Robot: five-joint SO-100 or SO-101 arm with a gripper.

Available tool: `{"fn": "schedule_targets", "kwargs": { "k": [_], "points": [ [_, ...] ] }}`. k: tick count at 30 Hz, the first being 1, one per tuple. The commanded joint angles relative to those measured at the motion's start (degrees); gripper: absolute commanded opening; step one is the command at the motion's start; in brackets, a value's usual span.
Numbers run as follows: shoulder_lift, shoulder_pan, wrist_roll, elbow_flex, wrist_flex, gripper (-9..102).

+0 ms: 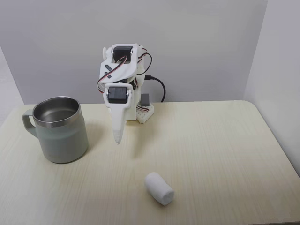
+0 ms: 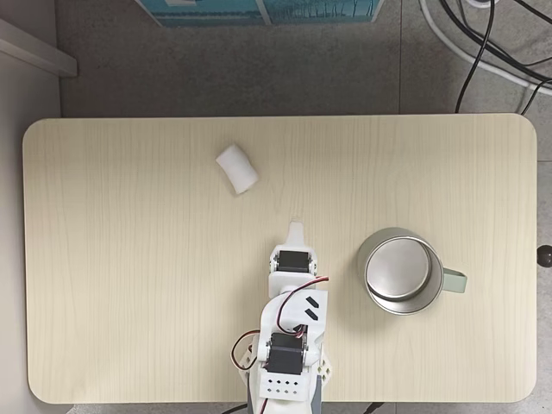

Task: Grasp a dressing and put it in the cup.

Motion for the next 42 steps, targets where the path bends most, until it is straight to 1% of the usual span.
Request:
{"fn": "schedule_targets", "kwargs": {
  "k": [1, 15, 22, 25, 27, 29, 31, 38, 42],
  "points": [
    [0.18, -0.35, -0.53, 0.26, -0.18, 0],
    [0.18, -0.26, 0.09, 0.26, -0.26, 0],
    [0.18, -0.35, 3.08, 0.62, -0.79, 0],
    [0.09, -1.58, 4.75, 5.54, 0.53, 0],
    [0.09, -3.6, 5.89, 10.28, 2.64, 0],
    [1.23, -6.06, 7.38, 14.24, 2.9, 0],
    [5.45, -8.09, 10.55, 18.11, 1.67, 3],
    [35.07, -11.6, 29.36, 37.09, 2.2, 25],
    [48.87, -12.57, 37.53, 45.26, 4.13, 31]
  ]
}}
